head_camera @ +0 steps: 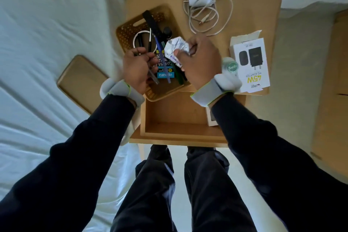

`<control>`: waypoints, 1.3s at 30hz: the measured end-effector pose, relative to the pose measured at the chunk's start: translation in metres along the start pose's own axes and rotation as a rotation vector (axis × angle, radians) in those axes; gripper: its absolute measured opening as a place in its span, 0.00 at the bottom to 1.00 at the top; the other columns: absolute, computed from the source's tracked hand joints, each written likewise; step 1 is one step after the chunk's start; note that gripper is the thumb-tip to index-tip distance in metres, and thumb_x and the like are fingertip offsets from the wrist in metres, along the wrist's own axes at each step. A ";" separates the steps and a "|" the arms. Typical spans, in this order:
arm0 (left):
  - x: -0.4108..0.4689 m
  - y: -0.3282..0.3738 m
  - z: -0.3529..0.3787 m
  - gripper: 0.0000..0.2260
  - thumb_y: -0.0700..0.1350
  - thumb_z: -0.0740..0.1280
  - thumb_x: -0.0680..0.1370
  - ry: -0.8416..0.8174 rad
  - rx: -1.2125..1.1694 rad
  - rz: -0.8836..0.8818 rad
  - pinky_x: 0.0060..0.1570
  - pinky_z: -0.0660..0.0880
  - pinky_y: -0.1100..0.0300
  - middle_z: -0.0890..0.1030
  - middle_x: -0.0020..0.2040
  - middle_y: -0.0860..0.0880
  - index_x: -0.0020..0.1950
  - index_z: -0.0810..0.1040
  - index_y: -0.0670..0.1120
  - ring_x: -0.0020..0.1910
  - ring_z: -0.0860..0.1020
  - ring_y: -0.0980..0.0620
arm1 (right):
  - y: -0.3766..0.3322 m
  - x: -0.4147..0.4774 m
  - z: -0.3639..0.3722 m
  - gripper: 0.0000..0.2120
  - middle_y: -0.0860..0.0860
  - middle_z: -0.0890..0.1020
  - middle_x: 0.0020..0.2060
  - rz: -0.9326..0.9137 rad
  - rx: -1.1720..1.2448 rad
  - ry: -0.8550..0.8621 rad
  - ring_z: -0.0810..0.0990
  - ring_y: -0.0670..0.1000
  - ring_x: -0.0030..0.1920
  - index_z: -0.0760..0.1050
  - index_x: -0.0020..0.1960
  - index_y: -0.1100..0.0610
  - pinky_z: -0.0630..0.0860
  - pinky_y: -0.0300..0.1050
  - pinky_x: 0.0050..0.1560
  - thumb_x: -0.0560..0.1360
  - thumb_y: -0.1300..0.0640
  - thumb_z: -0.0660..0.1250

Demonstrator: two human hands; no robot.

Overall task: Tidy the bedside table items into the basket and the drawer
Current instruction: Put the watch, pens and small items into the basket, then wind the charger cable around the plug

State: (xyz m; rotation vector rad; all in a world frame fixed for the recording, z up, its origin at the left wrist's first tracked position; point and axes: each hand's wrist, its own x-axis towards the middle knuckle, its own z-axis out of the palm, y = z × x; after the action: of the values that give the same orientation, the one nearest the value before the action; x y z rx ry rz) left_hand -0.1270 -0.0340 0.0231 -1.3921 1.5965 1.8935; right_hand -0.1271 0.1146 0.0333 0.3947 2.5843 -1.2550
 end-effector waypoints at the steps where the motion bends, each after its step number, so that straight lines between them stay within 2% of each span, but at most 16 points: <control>1: 0.003 0.001 0.001 0.10 0.33 0.56 0.81 0.014 0.035 0.021 0.39 0.77 0.58 0.77 0.47 0.45 0.57 0.68 0.45 0.39 0.79 0.50 | 0.003 -0.003 0.009 0.10 0.46 0.71 0.30 -0.004 -0.008 -0.019 0.75 0.53 0.36 0.71 0.43 0.54 0.69 0.47 0.37 0.70 0.53 0.72; 4: 0.007 0.002 0.003 0.15 0.31 0.59 0.78 0.042 0.195 0.102 0.38 0.77 0.61 0.76 0.48 0.48 0.60 0.66 0.47 0.43 0.78 0.52 | 0.008 -0.011 0.025 0.09 0.45 0.75 0.33 0.001 -0.057 -0.090 0.77 0.53 0.38 0.71 0.46 0.54 0.74 0.50 0.39 0.72 0.53 0.70; 6: 0.008 0.003 0.002 0.18 0.29 0.59 0.76 0.045 0.306 0.203 0.45 0.78 0.60 0.76 0.50 0.49 0.60 0.67 0.48 0.48 0.77 0.53 | 0.011 -0.014 0.028 0.09 0.45 0.80 0.38 0.002 -0.070 -0.109 0.80 0.52 0.41 0.73 0.51 0.52 0.77 0.50 0.43 0.72 0.54 0.69; 9: 0.007 0.005 -0.004 0.18 0.30 0.57 0.75 0.029 0.364 0.332 0.50 0.75 0.59 0.75 0.52 0.47 0.61 0.68 0.46 0.47 0.75 0.55 | 0.012 -0.014 0.021 0.11 0.43 0.81 0.43 -0.016 -0.087 -0.061 0.79 0.47 0.41 0.74 0.53 0.50 0.74 0.38 0.41 0.72 0.55 0.68; 11: 0.006 0.002 -0.006 0.18 0.30 0.57 0.75 0.012 0.431 0.395 0.52 0.75 0.58 0.74 0.53 0.47 0.61 0.70 0.44 0.49 0.75 0.54 | 0.010 -0.012 0.012 0.09 0.42 0.82 0.42 -0.018 -0.084 -0.033 0.76 0.43 0.38 0.75 0.52 0.49 0.65 0.25 0.36 0.72 0.56 0.67; 14: 0.009 -0.001 -0.010 0.17 0.34 0.58 0.75 -0.026 0.574 0.487 0.58 0.76 0.51 0.75 0.57 0.49 0.60 0.71 0.49 0.56 0.76 0.52 | -0.001 -0.001 0.001 0.07 0.40 0.80 0.39 -0.010 -0.090 -0.009 0.76 0.41 0.37 0.77 0.48 0.48 0.64 0.24 0.35 0.72 0.56 0.65; 16: 0.012 0.001 -0.009 0.16 0.36 0.58 0.75 -0.044 0.659 0.546 0.58 0.76 0.49 0.76 0.58 0.49 0.60 0.72 0.50 0.56 0.76 0.52 | -0.007 0.016 -0.005 0.08 0.41 0.81 0.42 -0.019 -0.120 0.020 0.77 0.42 0.39 0.78 0.48 0.48 0.68 0.32 0.36 0.72 0.57 0.64; 19: 0.014 0.008 -0.001 0.14 0.39 0.60 0.76 -0.109 0.726 0.653 0.51 0.76 0.50 0.75 0.57 0.48 0.60 0.72 0.50 0.49 0.75 0.52 | -0.012 0.052 -0.019 0.10 0.46 0.80 0.51 -0.048 -0.229 0.102 0.78 0.48 0.48 0.77 0.51 0.49 0.72 0.42 0.46 0.71 0.56 0.63; 23: 0.013 0.016 0.018 0.14 0.41 0.61 0.77 -0.160 0.795 0.783 0.56 0.73 0.54 0.74 0.61 0.50 0.63 0.72 0.50 0.57 0.74 0.53 | 0.000 0.105 -0.024 0.20 0.53 0.72 0.63 -0.069 -0.479 0.155 0.72 0.58 0.60 0.71 0.63 0.48 0.71 0.52 0.58 0.71 0.49 0.64; 27: 0.007 0.016 0.038 0.17 0.40 0.60 0.79 -0.248 0.895 0.870 0.60 0.70 0.58 0.73 0.67 0.51 0.68 0.71 0.49 0.64 0.72 0.53 | 0.017 0.154 -0.017 0.34 0.53 0.55 0.77 -0.029 -0.675 -0.128 0.60 0.62 0.73 0.58 0.74 0.40 0.64 0.57 0.69 0.71 0.42 0.65; 30: 0.004 0.009 0.042 0.18 0.41 0.60 0.79 -0.274 0.949 0.854 0.62 0.70 0.58 0.72 0.69 0.52 0.69 0.71 0.50 0.68 0.70 0.53 | 0.022 0.174 -0.005 0.31 0.54 0.55 0.77 -0.025 -0.766 -0.250 0.58 0.65 0.73 0.55 0.76 0.40 0.60 0.58 0.71 0.75 0.43 0.60; 33: -0.004 0.005 0.040 0.18 0.43 0.61 0.80 -0.272 0.989 0.816 0.62 0.68 0.58 0.70 0.72 0.52 0.70 0.70 0.50 0.70 0.68 0.53 | 0.019 0.174 0.003 0.24 0.53 0.66 0.68 -0.024 -0.813 -0.180 0.66 0.62 0.64 0.60 0.72 0.41 0.67 0.57 0.62 0.76 0.41 0.56; 35: -0.012 0.007 0.038 0.18 0.43 0.61 0.80 -0.254 1.002 0.794 0.56 0.66 0.61 0.70 0.71 0.53 0.70 0.70 0.50 0.67 0.68 0.55 | 0.016 0.172 -0.001 0.22 0.55 0.68 0.64 0.011 -0.762 -0.218 0.69 0.62 0.61 0.65 0.67 0.44 0.68 0.57 0.59 0.74 0.42 0.59; 36: -0.017 0.009 0.036 0.18 0.43 0.61 0.80 -0.243 1.003 0.786 0.55 0.66 0.62 0.70 0.70 0.53 0.69 0.70 0.50 0.67 0.69 0.55 | 0.014 0.171 -0.005 0.25 0.57 0.68 0.66 0.034 -0.736 -0.273 0.69 0.63 0.63 0.66 0.68 0.46 0.68 0.59 0.61 0.73 0.45 0.64; 38: -0.027 0.014 0.032 0.17 0.43 0.62 0.79 -0.227 1.009 0.763 0.58 0.67 0.60 0.71 0.69 0.52 0.69 0.71 0.50 0.69 0.69 0.53 | 0.009 0.171 -0.012 0.30 0.60 0.65 0.69 0.074 -0.696 -0.359 0.67 0.65 0.68 0.65 0.71 0.50 0.67 0.59 0.65 0.71 0.50 0.70; 39: -0.032 0.016 0.030 0.17 0.44 0.62 0.79 -0.229 1.016 0.746 0.60 0.68 0.58 0.72 0.69 0.52 0.69 0.70 0.50 0.69 0.69 0.52 | 0.008 0.169 -0.017 0.29 0.60 0.66 0.69 0.088 -0.672 -0.355 0.67 0.65 0.68 0.65 0.70 0.51 0.68 0.59 0.64 0.72 0.49 0.70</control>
State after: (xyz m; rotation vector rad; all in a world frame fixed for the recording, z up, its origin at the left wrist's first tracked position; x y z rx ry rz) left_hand -0.1374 -0.0021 0.0557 -0.1515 2.5729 1.0426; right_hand -0.2838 0.1551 -0.0178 0.1291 2.4478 -0.3314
